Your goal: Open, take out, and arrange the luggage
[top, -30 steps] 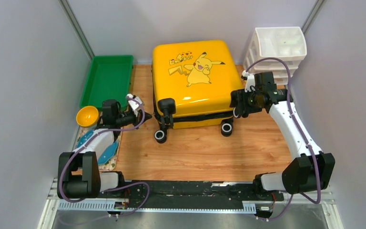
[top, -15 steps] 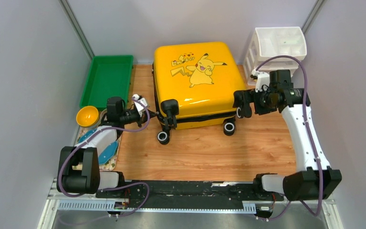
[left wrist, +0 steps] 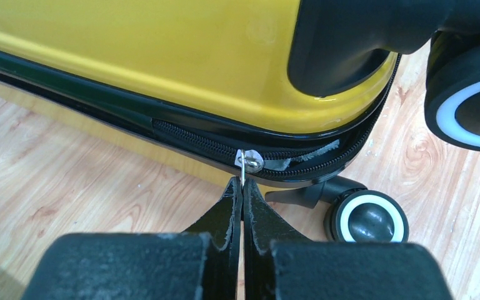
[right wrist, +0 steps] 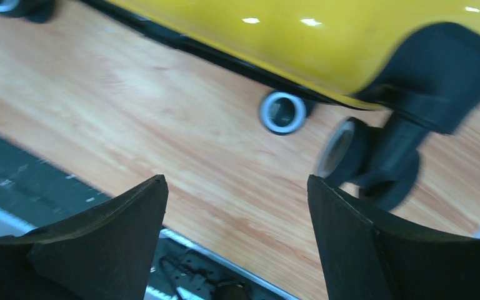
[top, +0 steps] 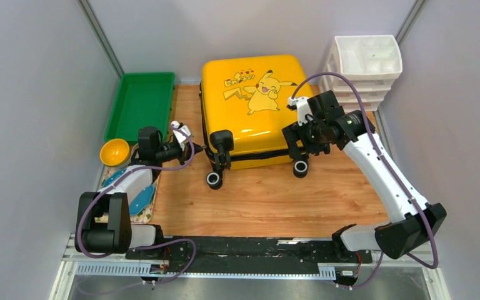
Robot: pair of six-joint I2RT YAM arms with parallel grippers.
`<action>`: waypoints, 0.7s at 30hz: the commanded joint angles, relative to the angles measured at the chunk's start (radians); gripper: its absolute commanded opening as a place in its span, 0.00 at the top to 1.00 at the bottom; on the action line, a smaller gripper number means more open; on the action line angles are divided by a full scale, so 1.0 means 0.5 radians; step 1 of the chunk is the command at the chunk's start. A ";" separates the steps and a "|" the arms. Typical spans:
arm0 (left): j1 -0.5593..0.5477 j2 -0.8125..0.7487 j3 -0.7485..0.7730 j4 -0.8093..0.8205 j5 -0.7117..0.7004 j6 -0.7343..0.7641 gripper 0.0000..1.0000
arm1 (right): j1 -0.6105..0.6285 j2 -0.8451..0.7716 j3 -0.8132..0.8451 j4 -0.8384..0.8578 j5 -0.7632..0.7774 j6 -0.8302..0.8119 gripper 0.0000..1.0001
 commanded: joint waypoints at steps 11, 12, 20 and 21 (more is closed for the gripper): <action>0.045 -0.065 0.136 0.126 0.036 0.104 1.00 | -0.072 0.061 -0.104 0.138 1.067 -0.159 0.07; 0.045 -0.059 0.148 0.123 0.036 0.114 1.00 | -0.109 0.122 -0.120 0.134 1.055 -0.177 0.07; 0.045 -0.028 0.173 0.110 -0.068 0.255 1.00 | -0.207 0.291 -0.126 0.125 0.960 -0.226 0.44; 0.045 -0.013 0.179 0.120 -0.099 0.270 1.00 | -0.235 0.291 -0.132 0.122 0.960 -0.235 0.51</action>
